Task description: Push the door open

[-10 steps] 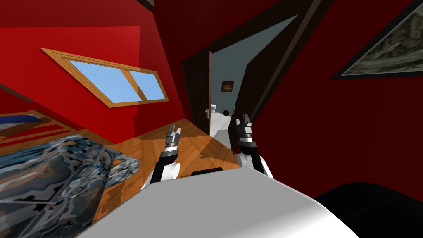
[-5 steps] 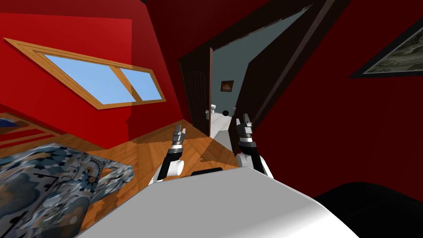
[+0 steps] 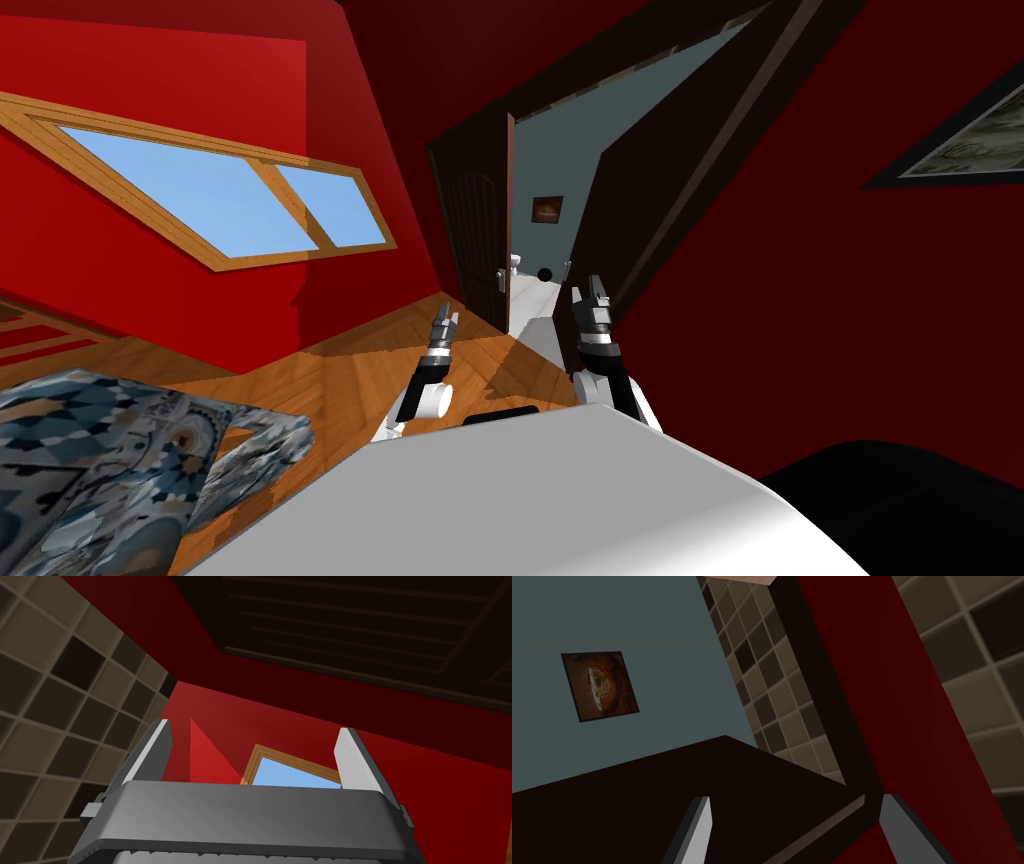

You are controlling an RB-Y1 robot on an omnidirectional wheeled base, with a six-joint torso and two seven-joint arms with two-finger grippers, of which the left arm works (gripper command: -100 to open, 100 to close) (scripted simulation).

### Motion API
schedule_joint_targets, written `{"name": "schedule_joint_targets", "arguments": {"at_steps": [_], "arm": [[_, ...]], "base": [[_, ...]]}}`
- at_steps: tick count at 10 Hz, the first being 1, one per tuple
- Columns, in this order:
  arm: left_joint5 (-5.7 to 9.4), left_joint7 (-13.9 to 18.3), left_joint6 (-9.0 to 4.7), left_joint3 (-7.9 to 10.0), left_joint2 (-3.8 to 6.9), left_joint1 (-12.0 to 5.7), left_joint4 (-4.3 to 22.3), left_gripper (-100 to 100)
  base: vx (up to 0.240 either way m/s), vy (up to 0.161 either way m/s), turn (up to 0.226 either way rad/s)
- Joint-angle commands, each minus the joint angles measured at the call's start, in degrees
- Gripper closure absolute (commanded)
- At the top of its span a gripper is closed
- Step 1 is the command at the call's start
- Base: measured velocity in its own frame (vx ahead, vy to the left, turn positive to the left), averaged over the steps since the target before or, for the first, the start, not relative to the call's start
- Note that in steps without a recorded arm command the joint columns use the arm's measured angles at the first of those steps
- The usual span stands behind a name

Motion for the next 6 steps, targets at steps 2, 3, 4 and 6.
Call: {"name": "schedule_joint_targets", "arguments": {"at_steps": [2,3,4,6], "arm": [[0.48,0.37,0.2,-0.85,0.31,-2.34,3.28,-100],[0.63,0.47,0.24,-1.23,0.36,-3.14,4.46,-100],[0.79,0.58,0.28,-1.61,0.41,-3.93,5.65,-100],[1.1,0.8,0.36,-2.36,0.51,-5.53,8.02,-100]], "base": [[0.112,0.054,-0.036],[0.1,0.053,-0.039],[0.084,0.061,-0.044],[0.096,0.048,-0.047]]}}
